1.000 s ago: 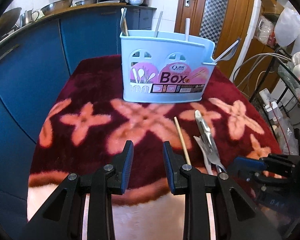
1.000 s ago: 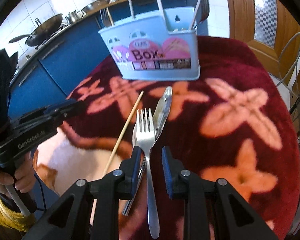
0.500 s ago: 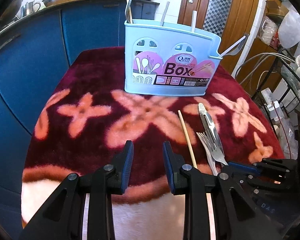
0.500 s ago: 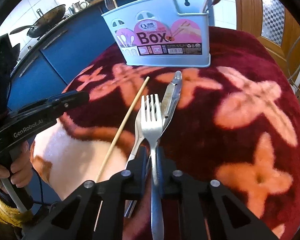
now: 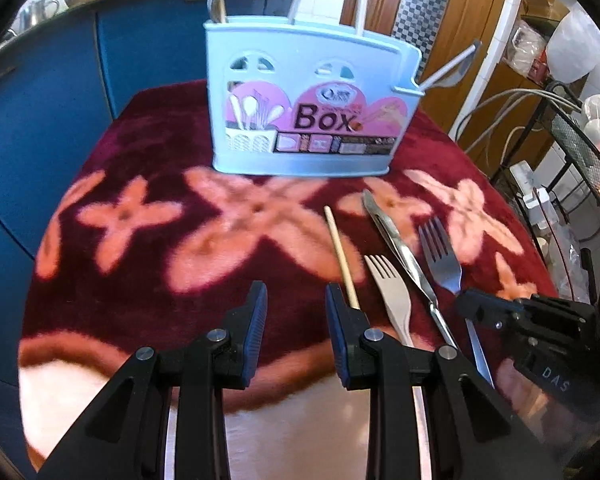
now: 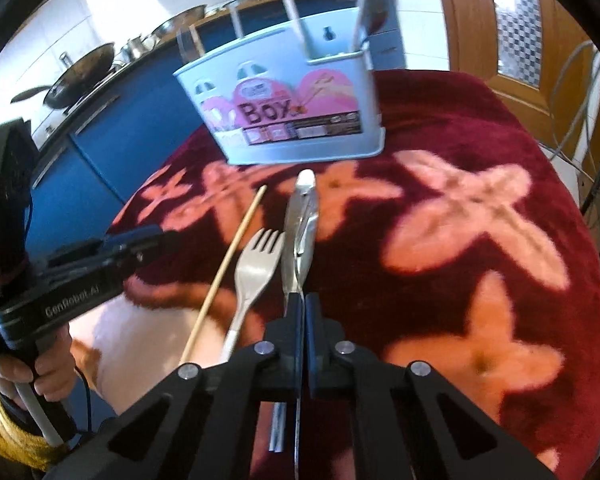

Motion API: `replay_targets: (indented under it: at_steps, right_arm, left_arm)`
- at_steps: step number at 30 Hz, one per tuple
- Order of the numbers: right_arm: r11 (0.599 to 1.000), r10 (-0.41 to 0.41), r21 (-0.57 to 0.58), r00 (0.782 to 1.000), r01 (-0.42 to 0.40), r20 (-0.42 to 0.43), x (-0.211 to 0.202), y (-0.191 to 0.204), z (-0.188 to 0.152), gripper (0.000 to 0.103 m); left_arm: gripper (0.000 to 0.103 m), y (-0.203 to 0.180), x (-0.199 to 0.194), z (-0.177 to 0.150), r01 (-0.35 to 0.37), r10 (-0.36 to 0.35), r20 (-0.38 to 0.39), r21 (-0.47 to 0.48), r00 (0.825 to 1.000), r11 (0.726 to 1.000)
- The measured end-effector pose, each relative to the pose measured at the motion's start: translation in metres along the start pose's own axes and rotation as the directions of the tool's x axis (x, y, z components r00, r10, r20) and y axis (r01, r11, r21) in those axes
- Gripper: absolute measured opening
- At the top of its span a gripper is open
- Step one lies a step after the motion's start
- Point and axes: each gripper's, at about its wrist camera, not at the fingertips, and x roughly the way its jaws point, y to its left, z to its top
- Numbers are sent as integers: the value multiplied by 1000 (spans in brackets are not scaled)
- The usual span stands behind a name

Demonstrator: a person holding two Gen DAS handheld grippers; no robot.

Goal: Organize utensils
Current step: 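Move both tools back down to the remaining utensils on the blanket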

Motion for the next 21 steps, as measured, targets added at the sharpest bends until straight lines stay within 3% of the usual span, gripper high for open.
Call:
replay_targets:
  at_steps: [8, 21]
  right_arm:
    - [999, -50, 7, 999, 50, -13, 4, -11, 3, 4]
    - [998, -13, 54, 997, 18, -82, 27, -24, 33, 8]
  left_arm:
    - [30, -18, 28, 9, 19, -15, -71, 46, 997, 999]
    - [28, -22, 63, 39, 21, -13, -153, 51, 988, 998]
